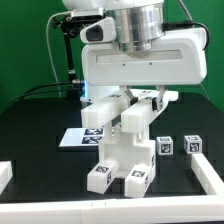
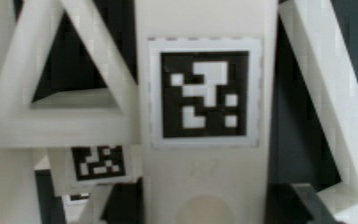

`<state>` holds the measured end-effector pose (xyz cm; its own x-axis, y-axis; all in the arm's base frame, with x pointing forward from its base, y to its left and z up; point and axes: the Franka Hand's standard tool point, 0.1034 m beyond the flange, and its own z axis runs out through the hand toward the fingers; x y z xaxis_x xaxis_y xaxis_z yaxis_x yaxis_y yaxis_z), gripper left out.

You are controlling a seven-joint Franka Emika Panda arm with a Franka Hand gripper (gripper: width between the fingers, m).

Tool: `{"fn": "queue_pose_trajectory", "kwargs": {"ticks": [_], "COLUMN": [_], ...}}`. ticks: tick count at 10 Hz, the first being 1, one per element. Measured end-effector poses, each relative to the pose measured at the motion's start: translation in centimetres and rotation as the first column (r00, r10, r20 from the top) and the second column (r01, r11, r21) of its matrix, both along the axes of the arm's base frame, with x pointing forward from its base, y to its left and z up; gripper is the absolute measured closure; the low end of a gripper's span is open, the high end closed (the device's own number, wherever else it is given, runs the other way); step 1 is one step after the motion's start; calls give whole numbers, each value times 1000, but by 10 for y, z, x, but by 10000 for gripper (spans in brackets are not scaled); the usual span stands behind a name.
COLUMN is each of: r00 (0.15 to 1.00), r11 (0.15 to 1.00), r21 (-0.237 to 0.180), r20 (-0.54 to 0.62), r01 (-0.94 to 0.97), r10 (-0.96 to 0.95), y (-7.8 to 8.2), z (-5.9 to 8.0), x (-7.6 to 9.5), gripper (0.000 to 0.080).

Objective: Assemble chair

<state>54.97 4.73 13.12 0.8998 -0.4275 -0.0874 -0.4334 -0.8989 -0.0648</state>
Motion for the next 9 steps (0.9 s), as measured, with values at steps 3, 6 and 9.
{"fn": "queue_pose_trajectory", "kwargs": {"ticks": [3,6,9], "r00": [988,989,996], "r11": [988,989,996], "r21": [-13,-14,-12], "r20": [14,26,37], "r01": [-155,-147,-85], "r10": [156,147,86], "y": [-2,1,2], "z": [0,0,1], "x": [1,2,3], "gripper": [515,515,515]}}
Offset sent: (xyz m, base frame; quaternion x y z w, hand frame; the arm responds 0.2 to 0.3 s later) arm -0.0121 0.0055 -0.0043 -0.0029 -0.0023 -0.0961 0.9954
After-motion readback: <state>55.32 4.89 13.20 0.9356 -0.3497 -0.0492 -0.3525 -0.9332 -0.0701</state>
